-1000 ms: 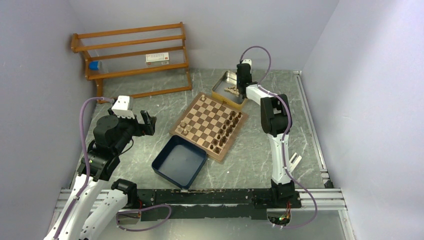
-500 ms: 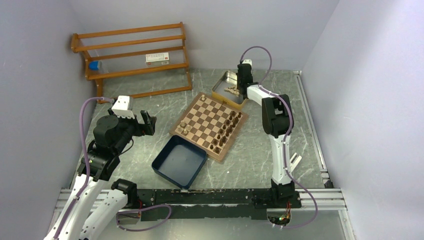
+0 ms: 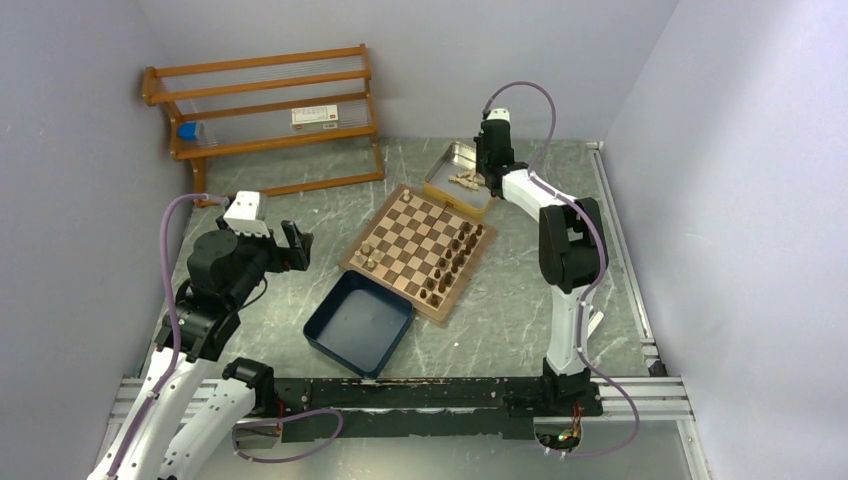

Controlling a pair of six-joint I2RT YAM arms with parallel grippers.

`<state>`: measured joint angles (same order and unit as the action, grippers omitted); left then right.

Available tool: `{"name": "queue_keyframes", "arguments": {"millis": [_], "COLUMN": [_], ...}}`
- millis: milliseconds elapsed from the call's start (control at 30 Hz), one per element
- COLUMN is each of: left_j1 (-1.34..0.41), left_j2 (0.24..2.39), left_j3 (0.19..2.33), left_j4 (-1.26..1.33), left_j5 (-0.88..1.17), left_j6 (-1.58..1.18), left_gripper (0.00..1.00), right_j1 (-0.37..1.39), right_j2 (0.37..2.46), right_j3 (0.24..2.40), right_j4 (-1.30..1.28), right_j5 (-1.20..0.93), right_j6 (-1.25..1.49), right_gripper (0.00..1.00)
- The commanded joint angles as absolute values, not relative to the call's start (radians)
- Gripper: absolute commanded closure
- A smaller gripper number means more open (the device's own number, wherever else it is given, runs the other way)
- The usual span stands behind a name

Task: Set up the chess pieces on the board
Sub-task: Pick up the chess piece from the storage box, then place the chess piece on the chessboard.

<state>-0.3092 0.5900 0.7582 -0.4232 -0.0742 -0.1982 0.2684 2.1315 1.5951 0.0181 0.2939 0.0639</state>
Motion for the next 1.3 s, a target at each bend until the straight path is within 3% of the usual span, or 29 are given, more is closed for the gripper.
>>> {"name": "queue_keyframes", "arguments": {"millis": [0, 600, 867, 1267], "left_j1": [-0.302, -0.302, -0.302, -0.302], "left_j2": [0.591, 0.583, 0.572, 0.568], "left_j3": [0.756, 0.756, 0.756, 0.756], "left_j4": [-0.405, -0.403, -0.406, -0.407], "left_j5": [-0.066, -0.058, -0.063, -0.065], "left_j6": [-0.197, -0.198, -0.198, -0.198], "left_gripper": [0.03, 0.03, 0.03, 0.03], "right_j1": [0.306, 0.607, 0.747, 0.809], "right_j2": [2.029, 1.746, 1.791, 1.899], "right_j3": [1.53, 1.2, 1.155, 1.132], "right_j4": [0.06, 0.188, 0.236, 0.304], "right_j5": [0.255, 0.162, 0.152, 0.109], "right_j6": [0.082, 0.146, 0.151, 0.149], "right_gripper": [0.9, 0.87, 0.87, 0.87]}}
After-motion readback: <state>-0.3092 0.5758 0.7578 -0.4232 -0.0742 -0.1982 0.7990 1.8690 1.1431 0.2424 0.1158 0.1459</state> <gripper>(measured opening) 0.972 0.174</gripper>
